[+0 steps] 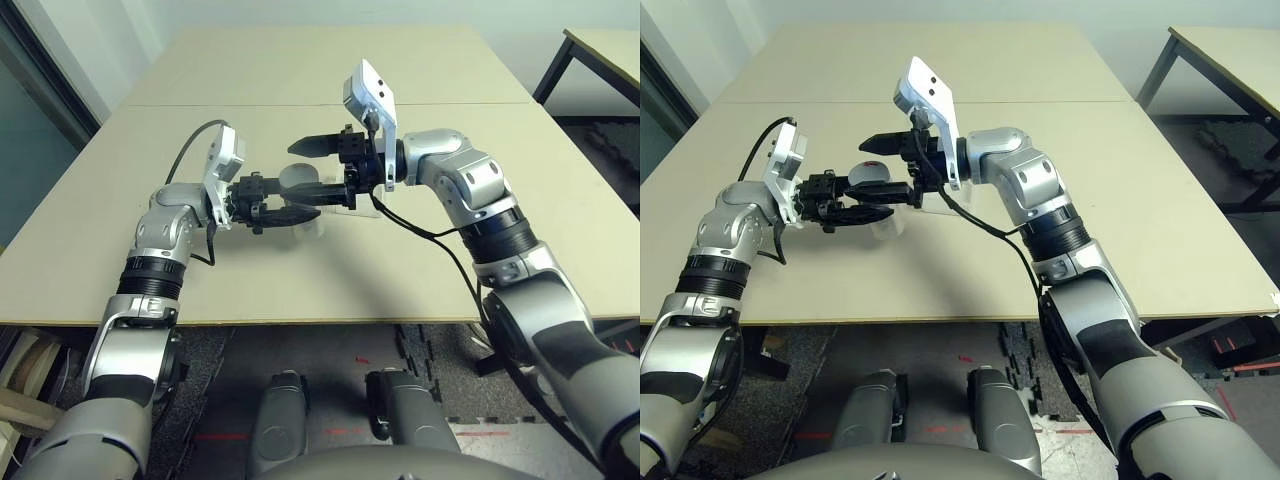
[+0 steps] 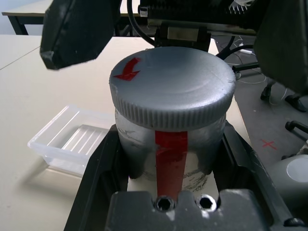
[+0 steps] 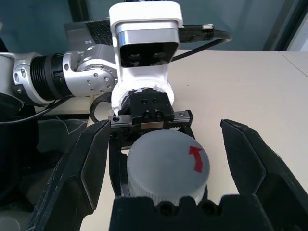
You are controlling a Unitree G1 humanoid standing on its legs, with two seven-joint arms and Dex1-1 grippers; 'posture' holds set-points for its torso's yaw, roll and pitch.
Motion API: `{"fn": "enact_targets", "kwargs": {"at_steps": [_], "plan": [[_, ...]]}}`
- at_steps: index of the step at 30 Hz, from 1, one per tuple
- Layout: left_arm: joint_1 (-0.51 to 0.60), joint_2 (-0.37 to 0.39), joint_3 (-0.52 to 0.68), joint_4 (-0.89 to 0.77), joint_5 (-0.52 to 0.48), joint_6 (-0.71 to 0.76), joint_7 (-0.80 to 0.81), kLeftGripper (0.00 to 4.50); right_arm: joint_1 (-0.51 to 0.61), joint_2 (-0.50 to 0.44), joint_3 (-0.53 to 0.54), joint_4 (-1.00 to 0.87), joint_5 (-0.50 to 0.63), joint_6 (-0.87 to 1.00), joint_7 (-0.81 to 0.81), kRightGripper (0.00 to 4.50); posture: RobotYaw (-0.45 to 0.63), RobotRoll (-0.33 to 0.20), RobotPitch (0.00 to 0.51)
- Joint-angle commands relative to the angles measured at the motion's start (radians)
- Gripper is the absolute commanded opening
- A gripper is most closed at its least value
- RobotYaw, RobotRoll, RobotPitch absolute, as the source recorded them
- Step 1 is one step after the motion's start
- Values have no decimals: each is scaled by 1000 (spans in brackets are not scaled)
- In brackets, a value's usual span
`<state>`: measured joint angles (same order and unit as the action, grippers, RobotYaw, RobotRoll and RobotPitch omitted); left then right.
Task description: Pour the medicine from the bottle into the box.
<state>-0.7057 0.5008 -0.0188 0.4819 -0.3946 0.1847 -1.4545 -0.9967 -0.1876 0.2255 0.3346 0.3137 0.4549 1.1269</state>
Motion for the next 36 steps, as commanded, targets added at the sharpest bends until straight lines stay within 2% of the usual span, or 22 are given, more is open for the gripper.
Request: {"fn": "enact_targets", "kwargs": {"at_steps": [1,15,27,36], "plan": [[-23,-2,-4,-16,0,1,-2,2551,-12,8,9,28,-18,-23,-3,4500,23,0,54],[-14,2,-2,-35,-5,13,-6,2551,-15,20,-10,100,-43,-62,-8,4500,24,0,57],[-1,7,-2,-36,-2,13,-6,2551,-3,-14,-34,61,-20,-24,-9,4500,14,0,60],[1,11,-4,-23,4,7,-8,2551,10,-49,-60,-27,42,61,-13,4500,7,0,64]]}}
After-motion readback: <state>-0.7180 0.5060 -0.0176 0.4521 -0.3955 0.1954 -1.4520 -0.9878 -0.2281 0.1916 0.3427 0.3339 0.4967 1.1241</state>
